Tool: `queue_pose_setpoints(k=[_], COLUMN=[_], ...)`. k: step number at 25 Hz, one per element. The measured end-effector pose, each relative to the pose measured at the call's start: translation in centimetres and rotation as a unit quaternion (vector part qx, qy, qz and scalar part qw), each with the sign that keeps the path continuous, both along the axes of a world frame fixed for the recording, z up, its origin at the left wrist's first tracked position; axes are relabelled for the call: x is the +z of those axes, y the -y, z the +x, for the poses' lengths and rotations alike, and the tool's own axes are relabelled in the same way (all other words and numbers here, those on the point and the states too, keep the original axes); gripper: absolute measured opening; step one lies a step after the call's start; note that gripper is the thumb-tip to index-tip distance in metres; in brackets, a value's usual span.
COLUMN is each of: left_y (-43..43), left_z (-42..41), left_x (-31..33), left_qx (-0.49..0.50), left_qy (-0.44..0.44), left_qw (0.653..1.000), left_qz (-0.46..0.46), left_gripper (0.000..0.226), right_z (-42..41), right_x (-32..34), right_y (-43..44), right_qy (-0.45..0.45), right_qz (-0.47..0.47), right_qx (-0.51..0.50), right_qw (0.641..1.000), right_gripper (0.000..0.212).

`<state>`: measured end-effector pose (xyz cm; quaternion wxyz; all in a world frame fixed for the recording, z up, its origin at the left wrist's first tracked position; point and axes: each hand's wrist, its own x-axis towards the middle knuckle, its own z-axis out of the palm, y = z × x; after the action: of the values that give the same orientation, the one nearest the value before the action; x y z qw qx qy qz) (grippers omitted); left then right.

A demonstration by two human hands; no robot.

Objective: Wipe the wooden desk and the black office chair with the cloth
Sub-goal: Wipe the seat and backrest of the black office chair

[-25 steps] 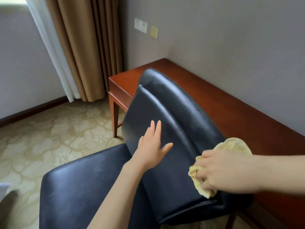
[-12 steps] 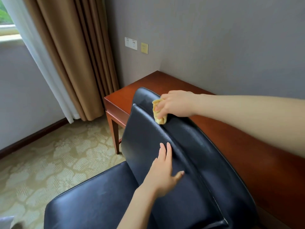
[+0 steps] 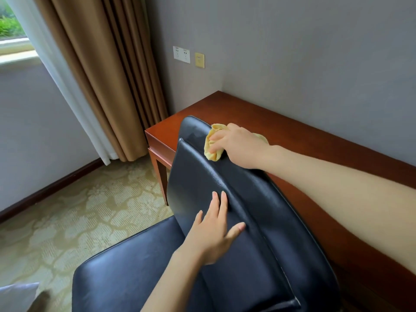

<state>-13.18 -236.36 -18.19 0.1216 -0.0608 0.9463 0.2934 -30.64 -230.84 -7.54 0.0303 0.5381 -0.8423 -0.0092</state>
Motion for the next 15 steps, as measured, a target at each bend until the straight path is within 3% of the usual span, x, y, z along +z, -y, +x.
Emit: queue_pose_setpoints(k=[2,5,7,10,15], left_y=[0.1,0.5,0.7,0.5,1.1], left_z=[0.1,-0.4,-1.2,-3.0,-5.3], left_x=[0.2,1.4,2.1,2.9,3.5], left_qx=[0.013,0.092,0.152,0.175,0.159], left_qy=[-0.031,-0.197,-0.243,-0.227,-0.083], left_qw=[0.999,0.975,0.958,0.958,0.984], left_qz=[-0.026,-0.045,-0.021,0.019,0.017], left_gripper=[0.071,0.045,0.039,0.051,0.063], right_z=[1.1,3.5,5.6,8.4,8.0], right_x=[-0.4,-1.3,-1.5,-1.1,0.3], right_y=[-2.9,-7.3,-9.9,-13.7,-17.2], right_qy=[0.024,0.04,0.043,-0.018,-0.025], right_qz=[-0.03,-0.054,-0.073,-0.113,-0.023], right_qx=[-0.004,-0.011,0.017,0.1,0.254], right_qw=[0.999,0.998,0.996,0.988,0.967], right_gripper=[0.059,0.058,0.053,0.041,0.038])
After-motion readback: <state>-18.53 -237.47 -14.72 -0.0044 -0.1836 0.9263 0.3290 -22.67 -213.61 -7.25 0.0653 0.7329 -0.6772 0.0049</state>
